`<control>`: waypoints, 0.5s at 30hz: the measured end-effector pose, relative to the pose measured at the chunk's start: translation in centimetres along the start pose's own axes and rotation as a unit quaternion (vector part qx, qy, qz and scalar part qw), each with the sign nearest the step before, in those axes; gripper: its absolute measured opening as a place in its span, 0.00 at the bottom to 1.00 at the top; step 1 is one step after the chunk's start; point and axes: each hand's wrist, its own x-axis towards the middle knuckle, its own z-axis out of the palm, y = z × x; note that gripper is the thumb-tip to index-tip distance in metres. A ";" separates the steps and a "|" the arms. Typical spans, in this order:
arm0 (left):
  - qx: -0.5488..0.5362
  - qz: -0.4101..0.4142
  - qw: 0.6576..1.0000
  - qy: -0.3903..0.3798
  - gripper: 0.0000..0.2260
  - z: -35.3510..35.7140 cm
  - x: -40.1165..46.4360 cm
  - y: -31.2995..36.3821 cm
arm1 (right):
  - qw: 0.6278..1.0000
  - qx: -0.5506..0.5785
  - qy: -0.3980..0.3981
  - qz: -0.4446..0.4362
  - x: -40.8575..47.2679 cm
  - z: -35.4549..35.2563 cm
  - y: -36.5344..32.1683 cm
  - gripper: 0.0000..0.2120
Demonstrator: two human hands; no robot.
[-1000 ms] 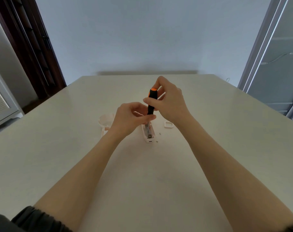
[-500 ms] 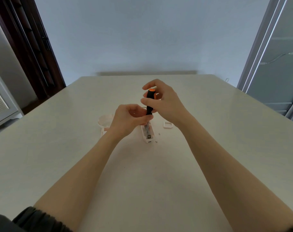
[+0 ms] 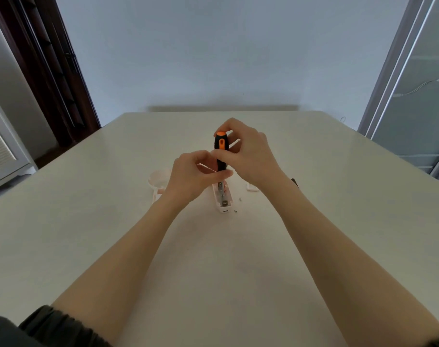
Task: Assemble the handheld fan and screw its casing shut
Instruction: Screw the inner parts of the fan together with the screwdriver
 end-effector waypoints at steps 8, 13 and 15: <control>-0.023 -0.007 0.999 -0.029 0.08 0.1 -0.1 0.3 | 0.998 -0.032 0.059 0.001 0.1 0.5 0.2 0.17; -0.057 -0.011 0.998 -0.031 0.09 0.0 -0.1 -0.1 | 0.999 -0.015 0.024 0.017 0.3 0.6 -0.2 0.15; -0.072 -0.019 0.997 -0.033 0.06 0.0 0.1 -0.3 | 0.999 0.024 -0.012 0.043 0.4 0.1 -0.5 0.12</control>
